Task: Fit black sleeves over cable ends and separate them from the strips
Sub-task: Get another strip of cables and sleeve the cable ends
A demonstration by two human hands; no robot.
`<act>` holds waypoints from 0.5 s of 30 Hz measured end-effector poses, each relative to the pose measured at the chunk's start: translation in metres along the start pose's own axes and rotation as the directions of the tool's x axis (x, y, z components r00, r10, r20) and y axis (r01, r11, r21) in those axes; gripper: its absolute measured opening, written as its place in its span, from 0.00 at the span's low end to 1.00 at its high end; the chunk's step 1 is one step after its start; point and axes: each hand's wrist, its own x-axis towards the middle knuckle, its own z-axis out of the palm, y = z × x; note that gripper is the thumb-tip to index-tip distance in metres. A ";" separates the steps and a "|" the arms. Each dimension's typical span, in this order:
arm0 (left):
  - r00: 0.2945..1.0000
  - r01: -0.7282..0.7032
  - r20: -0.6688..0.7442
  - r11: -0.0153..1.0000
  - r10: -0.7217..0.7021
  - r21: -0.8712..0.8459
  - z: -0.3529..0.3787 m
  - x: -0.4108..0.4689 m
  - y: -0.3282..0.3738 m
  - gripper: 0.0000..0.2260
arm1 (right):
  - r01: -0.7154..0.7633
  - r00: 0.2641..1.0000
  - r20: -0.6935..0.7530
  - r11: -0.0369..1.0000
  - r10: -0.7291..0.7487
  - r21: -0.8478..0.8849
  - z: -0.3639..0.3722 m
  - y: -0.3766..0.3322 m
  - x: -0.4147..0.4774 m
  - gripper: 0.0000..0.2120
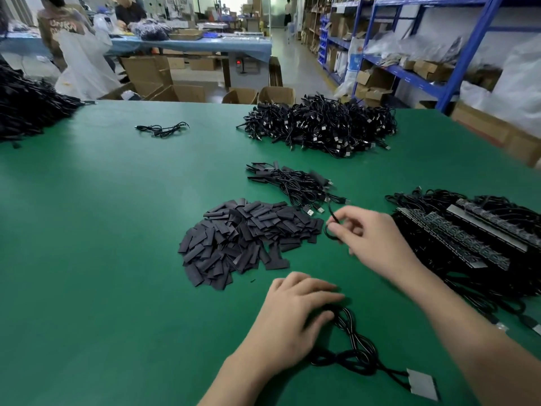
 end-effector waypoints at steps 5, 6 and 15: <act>0.995 -0.028 0.094 0.999 0.030 -0.030 -0.003 -0.002 0.001 0.17 | 0.110 0.994 0.043 0.968 -0.103 -0.224 0.009 -0.019 0.103 0.08; 0.995 -0.030 0.095 0.999 0.034 -0.040 -0.003 -0.002 0.001 0.17 | 0.123 0.992 0.050 0.961 -0.114 -0.248 0.010 -0.024 0.123 0.10; 0.997 -0.061 0.046 0.990 0.067 -0.125 -0.010 -0.005 0.011 0.11 | 0.125 0.992 0.061 0.966 -0.114 -0.226 0.022 -0.023 0.119 0.14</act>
